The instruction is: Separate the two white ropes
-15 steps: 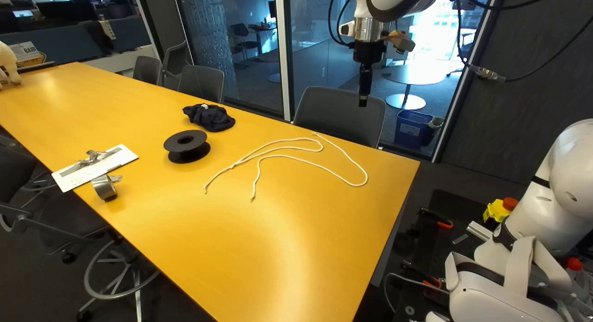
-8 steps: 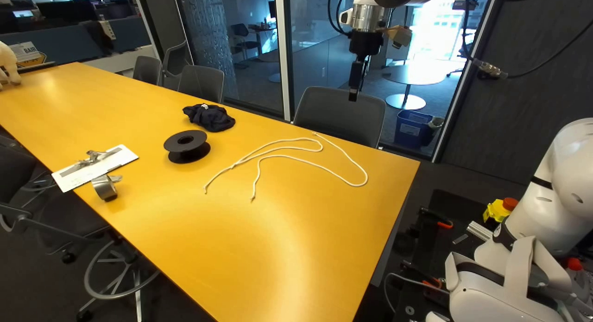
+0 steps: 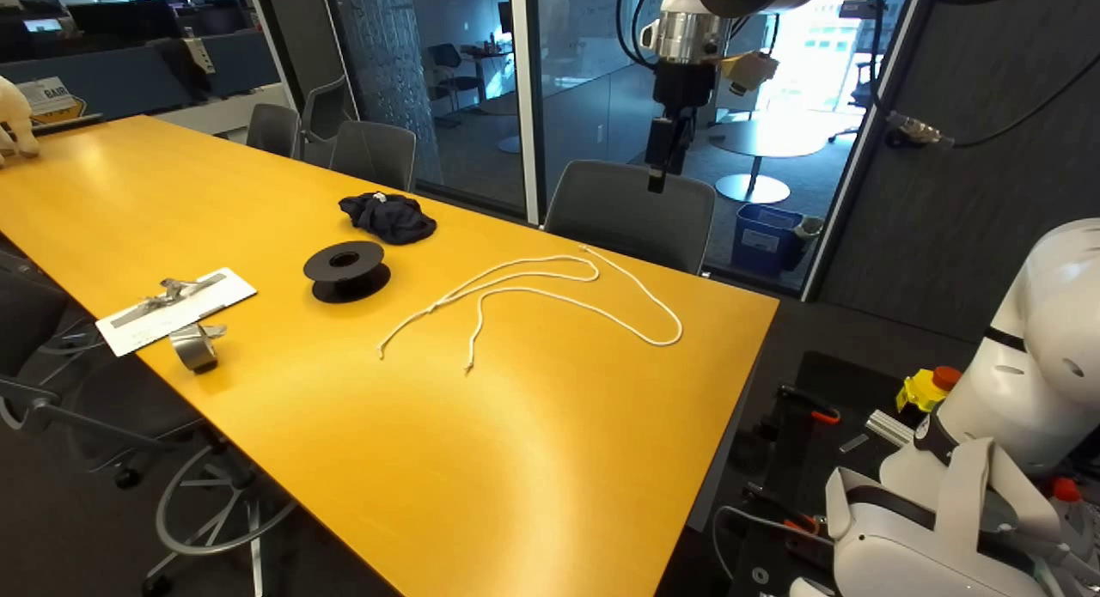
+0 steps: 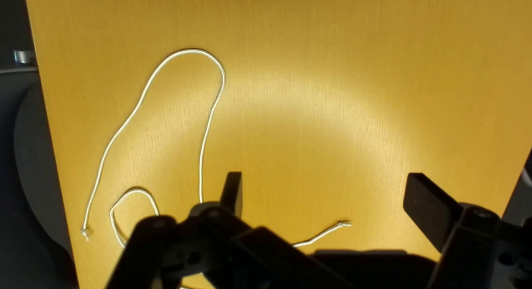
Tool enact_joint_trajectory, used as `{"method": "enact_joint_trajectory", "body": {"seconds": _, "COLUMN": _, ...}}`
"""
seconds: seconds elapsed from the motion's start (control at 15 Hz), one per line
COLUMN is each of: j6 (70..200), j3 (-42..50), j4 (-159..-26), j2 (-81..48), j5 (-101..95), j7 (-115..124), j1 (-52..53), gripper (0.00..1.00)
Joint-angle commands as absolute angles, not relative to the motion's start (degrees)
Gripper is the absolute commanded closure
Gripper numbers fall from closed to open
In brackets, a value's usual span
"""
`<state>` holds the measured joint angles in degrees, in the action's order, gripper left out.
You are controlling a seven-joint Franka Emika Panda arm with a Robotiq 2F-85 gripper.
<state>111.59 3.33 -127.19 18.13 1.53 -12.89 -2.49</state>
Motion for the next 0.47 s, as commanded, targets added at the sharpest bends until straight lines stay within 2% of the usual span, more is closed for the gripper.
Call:
{"method": "enact_joint_trajectory", "body": {"seconds": 0.0, "j6": 110.96, "j3": 3.30, "j4": -128.62, "j2": 20.65, "j5": 0.97, "j7": -10.33, "j1": -2.25, "gripper": 0.00}}
{"method": "enact_joint_trajectory", "body": {"seconds": 0.4, "j6": 111.36, "j3": 3.80, "j4": -127.55, "j2": 17.89, "j5": 1.34, "j7": -11.78, "j1": -2.07, "gripper": 0.00}}
